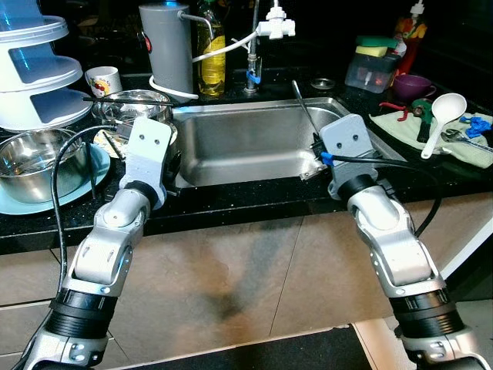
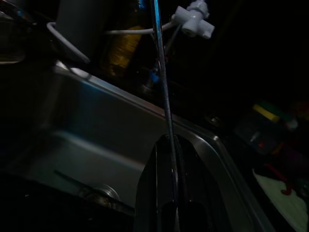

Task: Kitchen organization

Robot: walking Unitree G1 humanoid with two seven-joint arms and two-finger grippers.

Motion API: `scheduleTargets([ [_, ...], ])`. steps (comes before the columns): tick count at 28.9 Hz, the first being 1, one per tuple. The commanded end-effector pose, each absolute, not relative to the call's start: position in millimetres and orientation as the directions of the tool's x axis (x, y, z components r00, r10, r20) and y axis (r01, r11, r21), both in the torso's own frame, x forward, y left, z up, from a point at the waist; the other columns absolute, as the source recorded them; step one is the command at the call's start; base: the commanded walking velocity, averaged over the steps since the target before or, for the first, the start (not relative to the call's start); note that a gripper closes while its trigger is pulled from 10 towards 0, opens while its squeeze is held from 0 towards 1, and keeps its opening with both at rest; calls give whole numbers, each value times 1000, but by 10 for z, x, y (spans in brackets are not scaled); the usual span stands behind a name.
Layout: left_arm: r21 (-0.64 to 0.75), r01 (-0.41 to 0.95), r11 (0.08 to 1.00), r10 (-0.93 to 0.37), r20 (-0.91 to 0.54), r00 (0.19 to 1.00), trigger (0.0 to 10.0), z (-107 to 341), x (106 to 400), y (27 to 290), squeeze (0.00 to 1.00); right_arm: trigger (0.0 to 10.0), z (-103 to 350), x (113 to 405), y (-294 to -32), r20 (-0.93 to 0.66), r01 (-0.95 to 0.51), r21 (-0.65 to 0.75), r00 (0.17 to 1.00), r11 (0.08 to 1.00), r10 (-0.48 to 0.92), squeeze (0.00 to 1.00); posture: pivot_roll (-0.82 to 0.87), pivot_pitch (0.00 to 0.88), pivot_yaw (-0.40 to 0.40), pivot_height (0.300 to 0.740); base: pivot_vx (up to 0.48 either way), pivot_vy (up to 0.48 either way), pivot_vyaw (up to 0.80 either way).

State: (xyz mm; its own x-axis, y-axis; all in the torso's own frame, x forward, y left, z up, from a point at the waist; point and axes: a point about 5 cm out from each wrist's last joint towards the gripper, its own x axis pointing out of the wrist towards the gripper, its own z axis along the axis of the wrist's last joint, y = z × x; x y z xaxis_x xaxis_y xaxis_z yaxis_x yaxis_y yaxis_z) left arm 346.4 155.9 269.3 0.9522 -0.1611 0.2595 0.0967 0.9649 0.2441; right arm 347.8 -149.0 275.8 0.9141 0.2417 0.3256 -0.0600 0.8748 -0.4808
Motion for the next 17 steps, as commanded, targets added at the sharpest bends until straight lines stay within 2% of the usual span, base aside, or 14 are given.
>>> scheduleTargets([
  [1,250,96,964,-161,258,953,10000,2676,3478,1532,0,10000,2750,3474,-1459,335,-62,-490,908,870,253,0,-68,107,-28,740,0,0,0],
  [17,233,117,965,-179,266,947,10000,2687,3458,1506,0,10000,2678,3486,-1409,310,-89,-502,910,860,275,0,-68,109,-28,740,283,0,0],
])
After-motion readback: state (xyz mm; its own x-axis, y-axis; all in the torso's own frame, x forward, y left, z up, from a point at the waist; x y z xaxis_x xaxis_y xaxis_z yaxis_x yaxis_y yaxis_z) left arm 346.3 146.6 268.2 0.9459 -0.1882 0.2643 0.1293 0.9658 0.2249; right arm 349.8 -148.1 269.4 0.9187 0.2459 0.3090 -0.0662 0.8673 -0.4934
